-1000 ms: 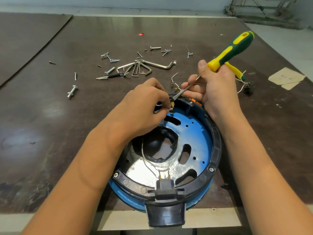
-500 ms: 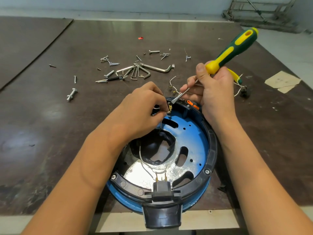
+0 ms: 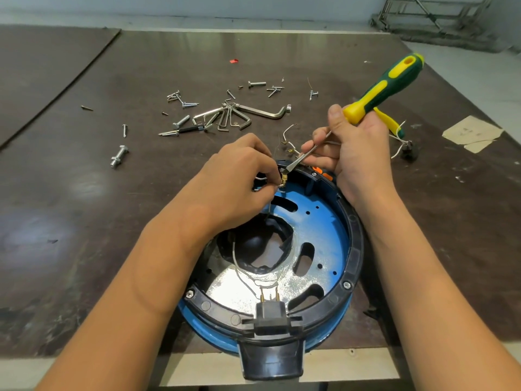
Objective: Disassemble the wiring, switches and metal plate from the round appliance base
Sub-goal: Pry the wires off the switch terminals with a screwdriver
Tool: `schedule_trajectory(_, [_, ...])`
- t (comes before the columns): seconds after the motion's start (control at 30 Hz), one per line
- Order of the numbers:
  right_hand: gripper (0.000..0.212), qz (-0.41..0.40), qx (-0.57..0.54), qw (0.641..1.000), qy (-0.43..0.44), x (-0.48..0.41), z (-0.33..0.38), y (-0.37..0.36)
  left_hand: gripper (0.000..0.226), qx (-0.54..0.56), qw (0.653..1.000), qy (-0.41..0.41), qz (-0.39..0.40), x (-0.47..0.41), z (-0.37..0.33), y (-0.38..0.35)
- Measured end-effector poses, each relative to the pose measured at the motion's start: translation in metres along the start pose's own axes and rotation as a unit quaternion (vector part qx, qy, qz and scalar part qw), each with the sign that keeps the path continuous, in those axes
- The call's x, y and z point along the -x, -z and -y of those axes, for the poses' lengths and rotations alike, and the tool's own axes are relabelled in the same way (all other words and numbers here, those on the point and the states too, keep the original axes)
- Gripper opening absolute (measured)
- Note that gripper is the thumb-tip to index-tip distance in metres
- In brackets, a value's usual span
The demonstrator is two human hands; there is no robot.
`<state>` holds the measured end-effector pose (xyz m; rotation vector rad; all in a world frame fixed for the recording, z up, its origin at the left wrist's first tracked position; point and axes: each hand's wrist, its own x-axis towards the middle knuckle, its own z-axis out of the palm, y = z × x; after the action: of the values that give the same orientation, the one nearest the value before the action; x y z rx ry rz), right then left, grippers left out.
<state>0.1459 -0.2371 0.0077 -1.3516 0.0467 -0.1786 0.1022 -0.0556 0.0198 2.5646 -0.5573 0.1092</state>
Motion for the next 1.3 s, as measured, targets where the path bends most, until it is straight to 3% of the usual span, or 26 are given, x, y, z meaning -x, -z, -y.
schedule_trajectory(0.37, [0.018,-0.002,-0.027,1.0,-0.013,0.001,0.0,0.001,0.009,0.054,0.998,0.023,-0.021,0.0,0.001,0.002])
schedule_trajectory(0.5, [0.016,0.009,-0.045,0.999,0.025,0.004,0.002,0.0,0.007,0.142,0.986,0.05,-0.075,-0.003,0.002,0.005])
schedule_trajectory(0.57, [0.014,0.023,-0.06,0.997,0.04,0.006,0.003,0.0,0.008,0.223,0.964,0.067,-0.13,-0.004,0.001,0.01])
schedule_trajectory(0.67, [0.013,0.054,-0.061,0.995,0.059,0.008,0.007,-0.001,0.009,0.364,0.9,0.072,-0.226,-0.001,0.004,0.026])
schedule_trajectory(0.77, [0.013,0.09,-0.057,0.992,0.075,0.009,0.013,-0.001,0.01,0.445,0.852,0.07,-0.268,0.003,0.017,0.043])
schedule_trajectory(0.83, [0.014,0.101,-0.054,0.99,0.081,0.01,0.016,-0.001,0.008,0.376,0.881,0.077,-0.275,0.005,0.031,0.046])
schedule_trajectory(0.93, [0.012,0.111,-0.036,0.989,0.088,0.014,0.015,-0.004,0.007,0.144,0.952,0.108,-0.248,0.004,0.051,0.038])
schedule_trajectory(1.0, [0.014,0.12,-0.03,0.989,0.084,0.016,0.013,-0.006,0.009,0.044,0.967,0.142,-0.206,0.004,0.058,0.032])
schedule_trajectory(1.13, [0.008,0.13,-0.008,0.987,0.094,0.016,0.01,-0.006,0.031,0.027,0.983,0.141,-0.118,0.004,0.052,0.022])
schedule_trajectory(1.3, [0.006,0.131,0.002,0.986,0.102,0.016,0.01,-0.006,0.008,0.024,0.997,0.048,-0.056,0.003,0.023,0.016])
